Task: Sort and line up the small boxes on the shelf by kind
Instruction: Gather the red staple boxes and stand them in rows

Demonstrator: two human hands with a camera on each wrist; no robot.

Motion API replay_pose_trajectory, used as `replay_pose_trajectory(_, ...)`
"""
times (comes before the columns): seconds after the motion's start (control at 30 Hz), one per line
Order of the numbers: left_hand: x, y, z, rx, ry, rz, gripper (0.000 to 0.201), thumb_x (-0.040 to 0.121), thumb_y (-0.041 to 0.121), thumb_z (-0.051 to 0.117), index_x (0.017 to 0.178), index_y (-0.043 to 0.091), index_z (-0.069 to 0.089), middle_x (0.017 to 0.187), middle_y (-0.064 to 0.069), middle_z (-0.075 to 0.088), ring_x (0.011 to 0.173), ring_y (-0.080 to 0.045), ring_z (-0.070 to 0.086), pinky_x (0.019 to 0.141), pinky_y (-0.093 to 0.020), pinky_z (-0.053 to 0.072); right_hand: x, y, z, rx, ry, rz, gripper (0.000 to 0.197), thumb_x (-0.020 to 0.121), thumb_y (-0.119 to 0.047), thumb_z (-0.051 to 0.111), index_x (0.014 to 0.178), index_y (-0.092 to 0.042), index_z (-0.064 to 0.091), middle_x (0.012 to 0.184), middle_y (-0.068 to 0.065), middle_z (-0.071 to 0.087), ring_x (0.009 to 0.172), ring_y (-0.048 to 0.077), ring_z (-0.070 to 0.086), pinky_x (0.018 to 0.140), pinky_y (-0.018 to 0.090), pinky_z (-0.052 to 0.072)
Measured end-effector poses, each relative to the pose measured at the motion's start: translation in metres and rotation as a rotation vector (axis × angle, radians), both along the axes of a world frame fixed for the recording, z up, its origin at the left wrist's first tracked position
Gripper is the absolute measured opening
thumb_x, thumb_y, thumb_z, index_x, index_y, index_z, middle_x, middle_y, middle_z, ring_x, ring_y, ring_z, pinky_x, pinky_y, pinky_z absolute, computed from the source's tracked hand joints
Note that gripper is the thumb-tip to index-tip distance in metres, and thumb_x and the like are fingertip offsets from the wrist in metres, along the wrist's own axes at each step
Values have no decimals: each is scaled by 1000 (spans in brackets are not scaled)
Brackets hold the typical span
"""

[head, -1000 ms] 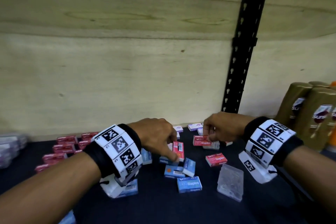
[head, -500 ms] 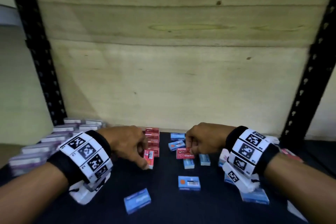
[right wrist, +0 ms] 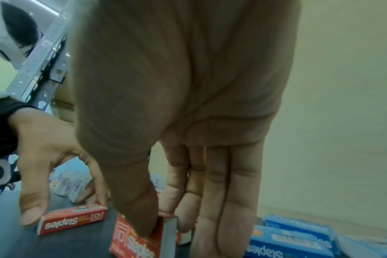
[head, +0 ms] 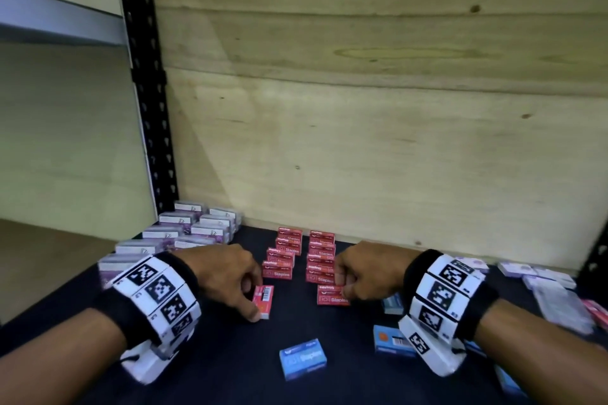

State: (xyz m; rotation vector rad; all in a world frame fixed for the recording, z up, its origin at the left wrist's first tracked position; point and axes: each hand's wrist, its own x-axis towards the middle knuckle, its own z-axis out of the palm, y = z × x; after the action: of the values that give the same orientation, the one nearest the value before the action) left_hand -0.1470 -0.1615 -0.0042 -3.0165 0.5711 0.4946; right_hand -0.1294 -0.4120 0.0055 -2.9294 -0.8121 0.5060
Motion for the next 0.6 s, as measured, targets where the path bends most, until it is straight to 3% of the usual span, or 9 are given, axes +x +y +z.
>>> replay_pose_trajectory(0.07,-1,-1,0,7,12,47,71,67,75,68,122,31,61,106,18,66,94,-6,62,87,-27,51,0,0,0,4,8,-7,8,92,-24,65,99,-27,64,94,-10,64,85,10,58,77,24,45)
replay_pose_trajectory(0.13,-2,-6,-1,44,-16,108,72,65,84,60,110,28,65,103,12,68,94,-10,63,87,-32,52,-1,-1,-1,3,14,-13,7,93,-25,65,99,-27,62,97,-9,65,87,11,59,81,25,48)
replay_pose_trajectory(0.23,-7,-19,-6,161,-109,143,77,68,89,47,92,18,65,96,2,66,91,-18,62,78,-32,49,-2,-2,-2,-7,4,-20,13,93,-29,65,105,-23,64,100,-8,66,88,11,58,84,27,48)
replay_pose_trajectory(0.33,-14,-31,-5,241,-169,152,67,71,86,50,74,19,52,79,2,53,82,-21,55,76,-35,44,-3,-4,-2,-17,-1,-29,19,92,-33,66,107,-21,67,103,-5,70,87,10,58,82,27,47)
replay_pose_trajectory(0.4,-16,-32,-3,249,-167,152,57,75,75,58,66,20,45,72,4,46,78,-21,50,74,-34,43,-3,-6,-3,-36,-6,-38,22,91,-35,68,107,-21,67,105,-4,70,87,10,59,80,26,47)
replay_pose_trajectory(0.53,-15,-24,-1,157,-109,125,38,78,54,69,93,20,68,91,4,63,85,-16,59,75,-31,51,0,-8,-5,-59,-10,-44,21,89,-35,70,105,-22,67,100,-6,69,86,10,58,76,25,44)
replay_pose_trajectory(0.6,-14,-15,-2,66,-63,133,31,77,49,70,95,24,70,92,8,67,86,-12,63,77,-29,54,2,-8,-6,-65,-15,-46,21,89,-35,71,105,-22,67,95,-9,66,84,9,57,75,25,43)
